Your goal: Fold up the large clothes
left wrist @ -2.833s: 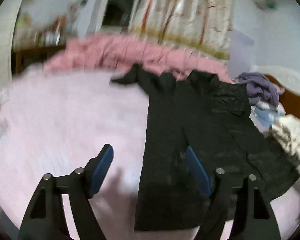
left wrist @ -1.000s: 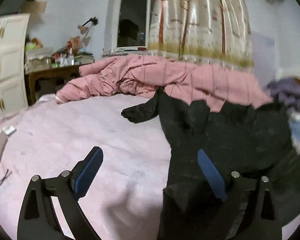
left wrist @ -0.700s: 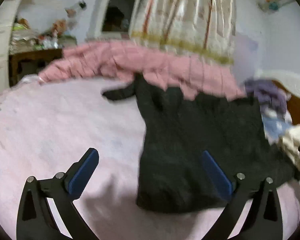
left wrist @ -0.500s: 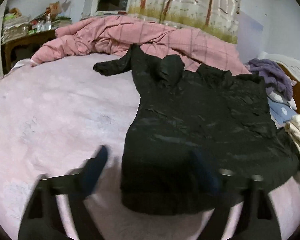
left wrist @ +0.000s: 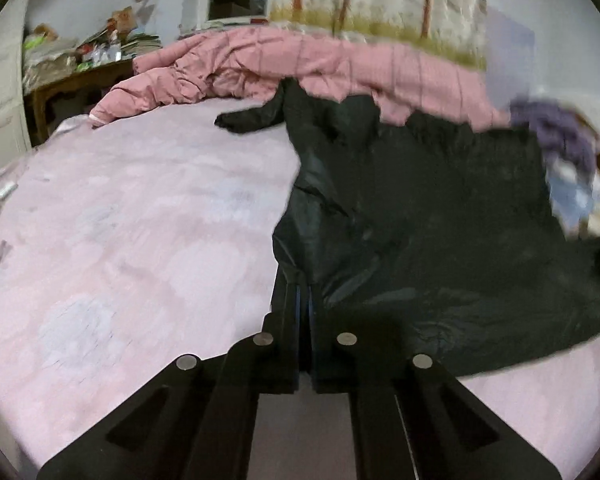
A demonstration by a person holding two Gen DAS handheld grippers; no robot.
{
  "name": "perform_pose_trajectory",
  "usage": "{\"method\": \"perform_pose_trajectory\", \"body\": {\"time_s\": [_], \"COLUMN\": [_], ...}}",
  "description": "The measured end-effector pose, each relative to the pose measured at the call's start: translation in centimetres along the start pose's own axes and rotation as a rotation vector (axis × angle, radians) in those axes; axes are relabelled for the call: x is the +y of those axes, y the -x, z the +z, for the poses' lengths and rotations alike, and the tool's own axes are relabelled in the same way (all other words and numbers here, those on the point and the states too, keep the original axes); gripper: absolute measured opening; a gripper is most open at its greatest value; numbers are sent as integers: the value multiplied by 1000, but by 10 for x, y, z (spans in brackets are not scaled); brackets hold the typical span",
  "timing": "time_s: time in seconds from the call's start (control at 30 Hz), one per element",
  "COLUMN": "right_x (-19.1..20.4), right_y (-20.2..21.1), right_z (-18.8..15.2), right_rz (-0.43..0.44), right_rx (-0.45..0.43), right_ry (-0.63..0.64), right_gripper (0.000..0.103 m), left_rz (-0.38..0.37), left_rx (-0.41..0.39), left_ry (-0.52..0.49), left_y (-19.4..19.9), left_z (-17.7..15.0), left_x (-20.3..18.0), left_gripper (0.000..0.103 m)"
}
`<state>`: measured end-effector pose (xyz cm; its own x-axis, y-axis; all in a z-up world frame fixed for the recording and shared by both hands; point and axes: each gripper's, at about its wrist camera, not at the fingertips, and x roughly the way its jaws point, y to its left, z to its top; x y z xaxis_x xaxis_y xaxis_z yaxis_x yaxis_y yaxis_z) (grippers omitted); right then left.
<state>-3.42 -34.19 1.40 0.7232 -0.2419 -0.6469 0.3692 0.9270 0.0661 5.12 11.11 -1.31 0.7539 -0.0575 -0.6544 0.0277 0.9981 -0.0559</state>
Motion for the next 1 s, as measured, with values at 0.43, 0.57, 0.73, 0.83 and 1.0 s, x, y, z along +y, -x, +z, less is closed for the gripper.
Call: {"method": "perform_pose_trajectory", "body": {"time_s": [0.43, 0.57, 0.73, 0.83, 1.0], "right_x": [4, 45, 48, 16, -13], "right_y": [58, 24, -64, -103, -97], "right_z": [3, 29, 52, 38, 28], "right_rz": [249, 371, 122, 1, -15], "right_rx": [-209, -90, 49, 176, 175], "right_ry": [62, 223, 176, 46, -30], "right_gripper": [69, 71, 43, 37, 47], "left_rz": [-136, -197, -117, -142, -79], "left_rx": [-223, -119, 25, 94, 110], "left_ry": [-93, -128, -110, -27, -30], "left_y": [45, 7, -62, -87, -92], "left_z": [42, 61, 55, 54, 48], "left_x": [-4, -11, -9, 1, -2], "left_gripper": [37, 37, 29, 27, 27]}}
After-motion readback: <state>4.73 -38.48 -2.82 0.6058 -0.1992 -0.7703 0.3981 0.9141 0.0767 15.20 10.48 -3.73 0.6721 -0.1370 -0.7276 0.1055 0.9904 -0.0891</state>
